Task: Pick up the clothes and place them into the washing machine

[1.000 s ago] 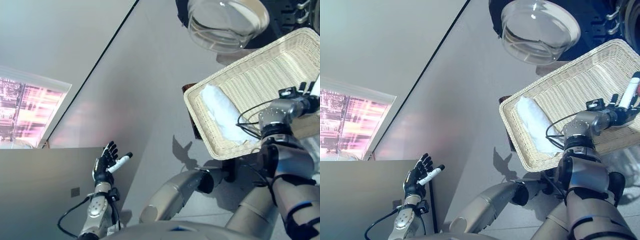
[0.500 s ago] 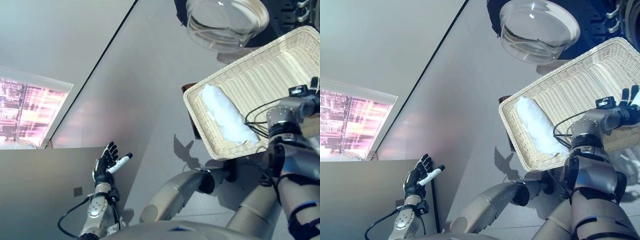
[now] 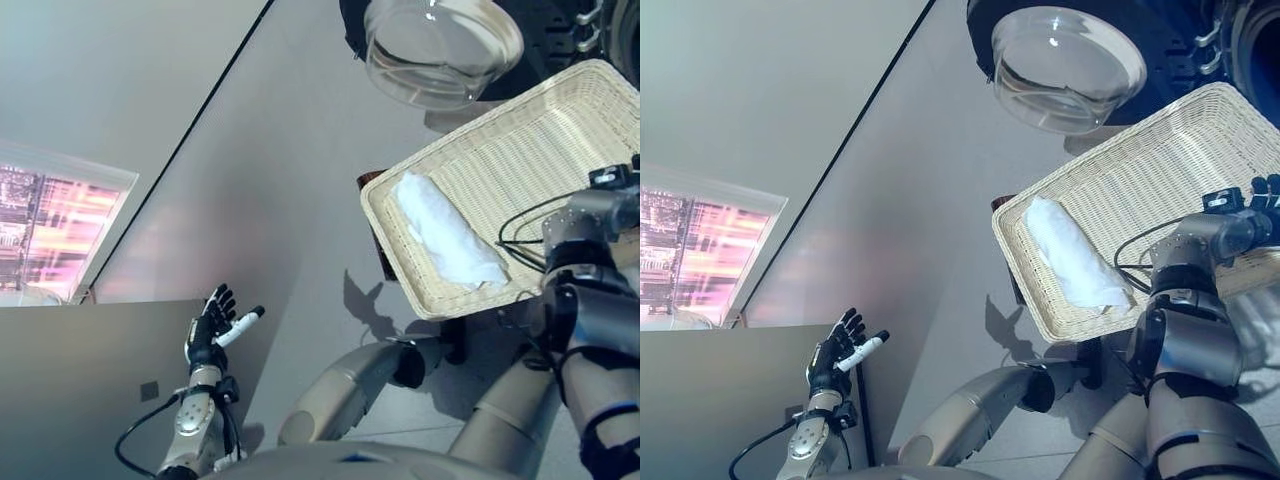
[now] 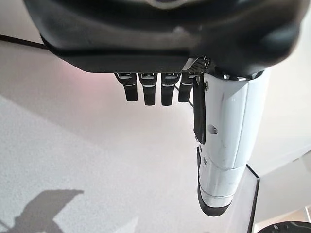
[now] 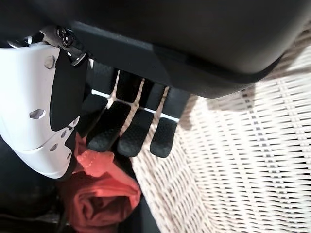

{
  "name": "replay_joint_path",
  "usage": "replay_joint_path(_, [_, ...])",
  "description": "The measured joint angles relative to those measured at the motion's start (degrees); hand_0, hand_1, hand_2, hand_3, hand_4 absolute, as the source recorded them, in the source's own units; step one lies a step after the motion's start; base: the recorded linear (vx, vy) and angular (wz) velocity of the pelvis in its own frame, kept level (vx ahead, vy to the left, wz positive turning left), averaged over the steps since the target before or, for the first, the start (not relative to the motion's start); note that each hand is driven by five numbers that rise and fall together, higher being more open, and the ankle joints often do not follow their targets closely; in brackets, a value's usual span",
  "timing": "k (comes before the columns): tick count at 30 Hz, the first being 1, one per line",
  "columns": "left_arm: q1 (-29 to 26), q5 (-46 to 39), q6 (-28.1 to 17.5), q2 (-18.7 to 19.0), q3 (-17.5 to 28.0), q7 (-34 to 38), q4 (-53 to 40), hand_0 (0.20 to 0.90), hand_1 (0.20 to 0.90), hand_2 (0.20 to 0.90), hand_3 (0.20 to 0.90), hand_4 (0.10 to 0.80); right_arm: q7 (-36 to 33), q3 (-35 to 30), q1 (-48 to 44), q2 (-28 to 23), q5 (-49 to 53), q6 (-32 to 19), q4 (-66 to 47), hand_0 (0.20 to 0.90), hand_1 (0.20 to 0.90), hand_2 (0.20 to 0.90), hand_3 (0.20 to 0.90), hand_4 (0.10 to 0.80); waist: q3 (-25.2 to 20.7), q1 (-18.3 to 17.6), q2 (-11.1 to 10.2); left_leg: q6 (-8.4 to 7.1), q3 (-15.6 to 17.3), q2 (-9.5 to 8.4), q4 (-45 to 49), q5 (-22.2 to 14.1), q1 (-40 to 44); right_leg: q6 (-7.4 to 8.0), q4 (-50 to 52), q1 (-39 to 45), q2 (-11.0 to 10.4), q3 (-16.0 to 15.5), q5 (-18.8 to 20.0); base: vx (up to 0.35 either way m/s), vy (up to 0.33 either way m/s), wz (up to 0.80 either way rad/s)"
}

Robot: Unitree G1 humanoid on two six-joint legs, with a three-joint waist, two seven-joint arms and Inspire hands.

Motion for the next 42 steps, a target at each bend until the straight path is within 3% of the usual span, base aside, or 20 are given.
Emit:
replay_joint_path(5, [-0.18,-0.06,0.07,-0.18,0.34,-0.03,1.41,0.900,0.900,0.900,0.900,0.800,0.13,3.83,3.34,0.79,-2.38,3.48,4.78,0.200,0.200,0.200,0.200,0.300,0.57,-1.28,-0.69,-0.53,-2.52,1.44,0.17,-0.06,2.66,-0.56,-1.91,5.20,0.63,-3.64,0.09,-0.020,-0.095,0.04])
replay_joint_path(10, [-1.20,-0.90,0.30,-1.85,1.67,0.47,3.43,0.900,0.900,0.900,0.900,0.800,1.42,11.35,11.57,9.70,-4.53,5.03,0.07,0.200,0.200,0.200,0.200,0.300,2.53,-3.65,-3.94,-2.54,-6.62,3.29,-1.01,0.35,6.29,-2.24,-3.32,11.38,1.86,-8.93,-0.54,0.060,-0.174,0.12])
replay_joint_path(13, [-1.63,-2.04,1.43,-2.09,3.82,0.53,6.15,0.900,0.900,0.900,0.900,0.800,4.06,15.28,21.75,23.23,-4.49,6.14,-9.32,0.200,0.200,0.200,0.200,0.300,3.83,-4.41,-9.74,-4.98,-10.64,5.73,-4.63,1.17,12.92,-4.01,-7.04,20.07,3.80,-14.51,-1.54,0.155,-0.182,0.18])
replay_joint_path(15, [-1.39,-2.05,1.67,-2.10,5.30,0.39,8.23,0.900,0.900,0.900,0.900,0.800,6.82,18.28,26.42,28.62,-4.60,6.28,-11.99,0.200,0.200,0.200,0.200,0.300,3.53,-4.30,-12.93,-6.47,-13.61,6.83,-7.44,2.18,17.23,-4.95,-10.23,26.00,4.67,-18.35,-1.74,0.128,-0.165,0.40])
replay_joint_path(18, [-0.82,-2.76,3.30,-1.35,7.15,0.64,12.82,0.900,0.900,0.900,0.900,0.800,9.01,20.33,29.88,33.75,-4.61,7.40,-14.78,0.200,0.200,0.200,0.200,0.300,2.11,-3.94,-17.28,-7.21,-15.71,8.57,-10.24,2.83,20.48,-6.08,-13.70,30.98,5.83,-21.99,-1.61,0.108,-0.131,0.28])
replay_joint_path(22, [0.30,-3.27,4.86,-1.58,7.98,0.87,17.26,0.900,0.900,0.900,0.900,0.800,9.97,21.11,31.81,33.83,-4.58,8.48,-15.84,0.200,0.200,0.200,0.200,0.300,1.62,-3.97,-18.01,-6.91,-16.80,9.63,-13.94,3.43,26.81,-5.61,-19.76,39.29,7.39,-24.62,-0.33,0.072,-0.075,0.12])
replay_joint_path(30, [0.37,-2.02,6.45,-1.37,10.42,1.92,23.63,0.900,0.900,0.900,0.900,0.800,10.45,22.25,37.66,35.08,-4.56,9.98,-16.06,0.200,0.200,0.200,0.200,0.300,-3.49,-4.44,-23.40,-6.83,-16.80,11.07,-19.27,3.53,36.27,-4.36,-28.93,51.04,9.57,-26.79,1.50,0.095,-0.038,0.00])
replay_joint_path(34, [2.12,-0.30,6.86,-1.30,10.72,2.02,25.06,0.900,0.900,0.900,0.900,0.800,11.23,20.01,39.34,35.73,-5.43,11.09,-10.68,0.200,0.200,0.200,0.200,0.300,-8.79,-4.32,-25.38,-7.16,-15.80,11.58,-22.59,3.47,39.72,-4.03,-32.94,54.44,10.42,-26.96,2.55,0.088,-0.012,-0.06])
replay_joint_path(37, [3.08,1.70,7.42,-1.07,10.78,2.20,25.74,0.900,0.900,0.900,0.900,0.800,11.03,18.71,39.58,34.72,-10.07,12.45,-4.11,0.200,0.200,0.200,0.200,0.300,-10.28,-4.34,-25.62,-7.00,-15.55,11.58,-23.97,3.60,41.78,-3.74,-34.76,56.74,10.57,-27.06,2.90,0.067,-0.022,-0.01])
replay_joint_path(38, [3.82,2.90,7.47,-0.82,10.79,2.54,26.00,0.900,0.900,0.900,0.900,0.800,10.50,18.75,39.31,33.82,-12.30,13.68,0.76,0.900,0.900,0.900,0.900,0.800,-11.27,-3.97,-25.60,-6.99,-15.67,11.43,-24.09,3.60,41.77,-3.55,-35.23,57.28,10.51,-27.38,3.01,0.025,-0.012,0.08])
replay_joint_path(42, [4.89,5.78,8.69,0.36,10.86,2.75,26.02,0.900,0.900,0.900,0.900,0.800,8.16,18.37,38.43,31.14,-17.07,18.26,11.45,0.900,0.900,0.900,0.900,0.800,-12.28,-3.90,-25.51,-6.95,-16.27,11.38,-24.09,3.62,41.88,-3.43,-36.74,58.20,10.61,-28.28,3.42,0.036,-0.019,0.10])
